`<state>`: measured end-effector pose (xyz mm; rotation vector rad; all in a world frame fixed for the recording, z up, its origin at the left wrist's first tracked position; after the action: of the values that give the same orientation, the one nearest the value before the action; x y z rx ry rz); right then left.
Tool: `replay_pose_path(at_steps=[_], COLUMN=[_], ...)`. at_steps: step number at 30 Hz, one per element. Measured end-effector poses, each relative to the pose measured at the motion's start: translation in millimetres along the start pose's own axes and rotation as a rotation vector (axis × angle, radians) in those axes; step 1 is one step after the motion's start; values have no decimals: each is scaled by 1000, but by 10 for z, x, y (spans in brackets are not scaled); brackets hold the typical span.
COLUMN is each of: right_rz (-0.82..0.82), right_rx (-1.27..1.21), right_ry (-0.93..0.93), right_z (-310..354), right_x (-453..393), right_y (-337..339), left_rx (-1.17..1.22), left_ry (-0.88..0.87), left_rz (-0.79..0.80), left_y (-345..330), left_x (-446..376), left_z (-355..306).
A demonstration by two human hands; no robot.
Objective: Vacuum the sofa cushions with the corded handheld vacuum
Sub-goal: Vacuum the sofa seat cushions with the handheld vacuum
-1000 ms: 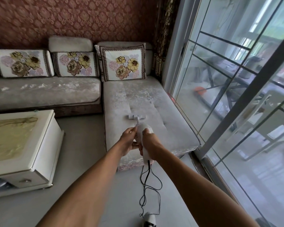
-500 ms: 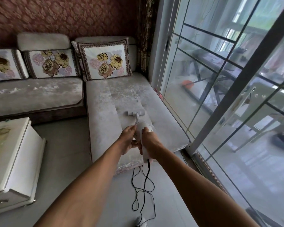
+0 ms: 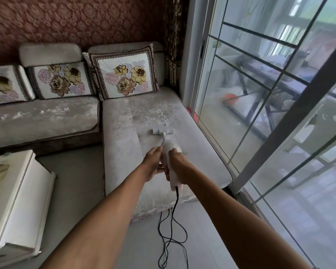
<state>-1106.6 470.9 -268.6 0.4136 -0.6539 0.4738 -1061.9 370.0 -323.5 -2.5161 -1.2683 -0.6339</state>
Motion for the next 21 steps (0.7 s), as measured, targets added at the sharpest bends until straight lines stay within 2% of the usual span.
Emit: replay_pose_path(at_steps=[10, 14, 19, 21], right_rz=[31, 40, 94, 88], right_rx=[-15, 36, 24, 93], right_ry=[33, -20, 66, 23], right_z=[522, 760, 1068, 1265], right_x=[-508, -669, -942, -1081], right_y=[-90, -156, -391, -498], left_rx=[-7, 1, 1, -2], left_ry=[0, 2, 4, 8], left_rz=[-8, -16, -3, 7], left_y=[-158, -177, -130, -90], left_x=[-602, -861, -1330, -1586], left_z=[-331, -483, -701, -819])
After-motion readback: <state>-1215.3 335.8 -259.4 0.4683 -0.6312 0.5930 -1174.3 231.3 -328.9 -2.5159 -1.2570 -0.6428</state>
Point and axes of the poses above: each hand's wrist, its own x-axis away from the middle knuckle, its own y-axis out of the back of the hand, z = x × y, the point moved 3 cm from there along -x, towards the middle knuckle, and after that the axes turned 12 degrees about -z, right-handed, at the moved point
